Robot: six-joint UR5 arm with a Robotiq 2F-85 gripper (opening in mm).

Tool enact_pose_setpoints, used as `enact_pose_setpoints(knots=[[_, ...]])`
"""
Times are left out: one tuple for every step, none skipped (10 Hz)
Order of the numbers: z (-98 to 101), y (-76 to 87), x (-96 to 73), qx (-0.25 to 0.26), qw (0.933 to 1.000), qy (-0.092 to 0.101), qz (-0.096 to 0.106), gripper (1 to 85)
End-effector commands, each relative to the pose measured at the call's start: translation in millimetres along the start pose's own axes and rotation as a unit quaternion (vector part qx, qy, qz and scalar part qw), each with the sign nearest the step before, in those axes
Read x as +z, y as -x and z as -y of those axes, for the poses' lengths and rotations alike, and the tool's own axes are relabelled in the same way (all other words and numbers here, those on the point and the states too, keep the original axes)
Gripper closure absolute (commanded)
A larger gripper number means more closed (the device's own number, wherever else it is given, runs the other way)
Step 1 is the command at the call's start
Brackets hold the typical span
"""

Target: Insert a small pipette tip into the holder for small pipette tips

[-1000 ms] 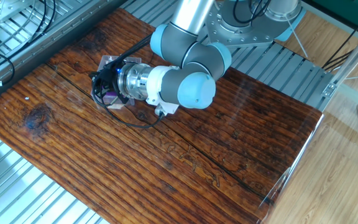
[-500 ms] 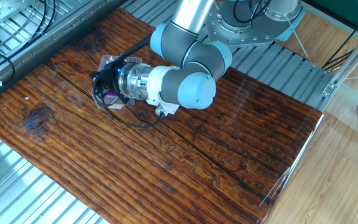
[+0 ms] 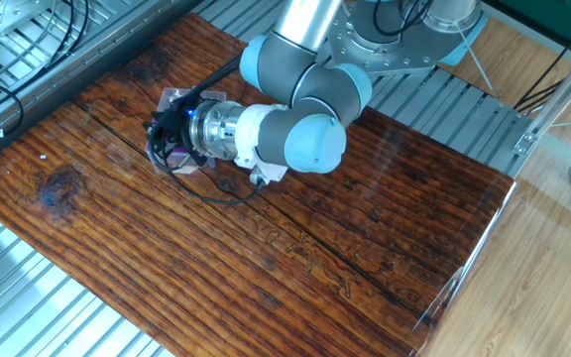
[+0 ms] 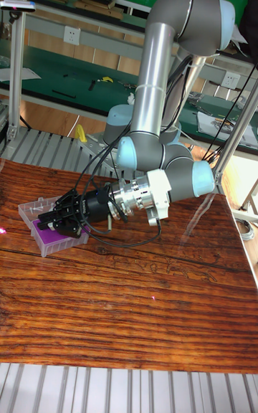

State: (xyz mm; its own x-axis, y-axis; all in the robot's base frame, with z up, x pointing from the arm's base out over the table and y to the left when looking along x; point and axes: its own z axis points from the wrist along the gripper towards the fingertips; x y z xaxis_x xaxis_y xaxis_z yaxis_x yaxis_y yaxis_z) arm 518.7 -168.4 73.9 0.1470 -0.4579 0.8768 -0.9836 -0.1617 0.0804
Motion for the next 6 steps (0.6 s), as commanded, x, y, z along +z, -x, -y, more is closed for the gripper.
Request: enact_pose_setpoints(knots=[[-2.7,2.9,-12.7,0.028,0.9986,0.001,0.044,58.7],[-4.6,-3.8,-23.4,0.052,0.9965,-0.003,0.065,59.3],[-9.9,-9.3,-28.3,0.084,0.9927,0.000,0.086,60.3],[-15.9,-19.5,-26.8,0.116,0.9884,0.002,0.097,61.0],[-23.3,-22.6,-24.8,0.165,0.9784,0.007,0.124,63.0],[-34.4,-18.9,-24.5,0.241,0.9546,0.019,0.174,67.3]])
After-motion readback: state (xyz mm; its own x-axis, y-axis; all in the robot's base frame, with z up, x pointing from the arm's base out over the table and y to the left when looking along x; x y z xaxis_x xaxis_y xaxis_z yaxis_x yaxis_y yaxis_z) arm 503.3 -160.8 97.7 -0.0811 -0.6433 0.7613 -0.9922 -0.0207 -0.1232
